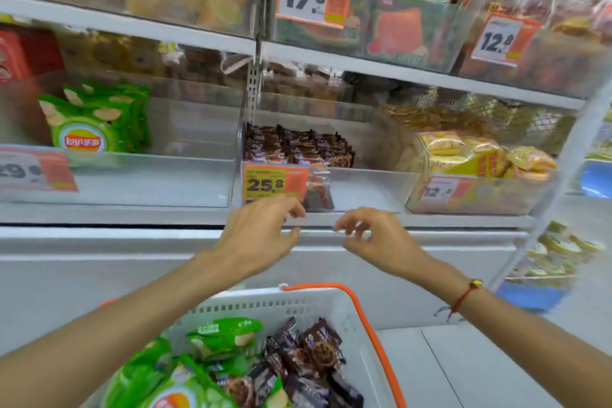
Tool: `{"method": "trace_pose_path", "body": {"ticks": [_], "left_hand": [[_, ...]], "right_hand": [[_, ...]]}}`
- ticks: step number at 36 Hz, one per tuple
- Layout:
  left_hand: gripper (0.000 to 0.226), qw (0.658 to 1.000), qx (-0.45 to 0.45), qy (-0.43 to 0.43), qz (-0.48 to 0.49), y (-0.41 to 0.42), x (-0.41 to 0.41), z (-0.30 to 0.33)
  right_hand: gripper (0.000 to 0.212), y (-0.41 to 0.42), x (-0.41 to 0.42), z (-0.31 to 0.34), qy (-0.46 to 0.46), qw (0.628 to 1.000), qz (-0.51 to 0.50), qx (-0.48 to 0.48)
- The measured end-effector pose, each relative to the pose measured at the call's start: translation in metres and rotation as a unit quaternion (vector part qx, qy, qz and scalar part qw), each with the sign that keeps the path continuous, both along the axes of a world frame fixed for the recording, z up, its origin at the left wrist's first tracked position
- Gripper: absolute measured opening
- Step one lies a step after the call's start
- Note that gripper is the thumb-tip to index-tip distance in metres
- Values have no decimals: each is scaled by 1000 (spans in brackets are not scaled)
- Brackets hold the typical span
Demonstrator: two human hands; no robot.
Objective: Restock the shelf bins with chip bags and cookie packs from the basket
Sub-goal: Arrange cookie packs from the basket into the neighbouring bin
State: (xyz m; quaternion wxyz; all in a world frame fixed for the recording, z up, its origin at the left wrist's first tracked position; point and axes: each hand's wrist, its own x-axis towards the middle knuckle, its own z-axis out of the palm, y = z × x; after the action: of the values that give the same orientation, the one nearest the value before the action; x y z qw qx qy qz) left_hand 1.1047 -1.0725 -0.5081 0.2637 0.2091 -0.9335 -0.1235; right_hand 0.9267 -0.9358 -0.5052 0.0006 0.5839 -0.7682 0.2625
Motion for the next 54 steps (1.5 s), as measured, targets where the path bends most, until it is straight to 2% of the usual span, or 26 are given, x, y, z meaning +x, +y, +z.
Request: {"method": "trace_pose_path", "body": {"ticks": [2, 4, 8, 11, 14, 20, 23, 28, 31, 36, 38, 40, 43, 46, 49, 54], "left_hand": [[25, 996, 53, -77, -4, 7, 2, -21], [25, 984, 96, -145, -22, 12, 6, -47], [26, 954, 116, -271, -62, 21, 24, -96], [31, 921, 120, -352, -117, 28, 36, -124], [37, 894, 128, -394, -173, 37, 44, -144], [57, 853, 75, -452, -251, 46, 46, -175], [55, 832, 43, -477, -278, 49, 47, -181], [49, 837, 6, -471, -279, 47, 43, -179], [49, 827, -3, -487, -280, 43, 38, -175], [48, 819, 37, -504, -272, 42, 31, -174], [47, 829, 85, -486, -262, 36, 27, -173], [46, 849, 129, -456, -235, 30, 23, -166], [53, 882, 209, -388, -166, 21, 12, -146], [67, 889, 299, -319, -137, 15, -3, -119], [69, 872, 377, -280, -141, 8, -13, -89], [40, 868, 426, -190, -171, -5, -12, -42]], "right_hand": [[15, 7, 11, -23, -9, 996, 8, 89], [20, 14, 18, -48, 17, 977, 26, 213], [29, 29, 26, -96, 56, 895, 71, 437], [35, 40, 31, -124, 46, 849, 98, 517], [37, 44, 36, -146, 45, 822, 123, 555], [44, 32, 44, -181, 33, 821, 124, 557], [43, 26, 51, -197, 37, 829, 127, 544], [57, 29, 65, -230, 83, 864, 91, 488], [65, 32, 73, -241, 105, 888, 67, 443], [64, 32, 77, -241, 82, 898, 42, 429], [57, 27, 71, -229, 48, 894, 41, 445], [39, 18, 61, -205, -7, 878, 53, 475], [29, 5, 39, -154, -174, 832, 59, 523], [13, 3, 18, -101, -323, 808, 29, 492], [23, 6, 3, -60, -434, 795, 45, 421], [37, 13, -4, -14, -540, 789, 57, 287]]}}
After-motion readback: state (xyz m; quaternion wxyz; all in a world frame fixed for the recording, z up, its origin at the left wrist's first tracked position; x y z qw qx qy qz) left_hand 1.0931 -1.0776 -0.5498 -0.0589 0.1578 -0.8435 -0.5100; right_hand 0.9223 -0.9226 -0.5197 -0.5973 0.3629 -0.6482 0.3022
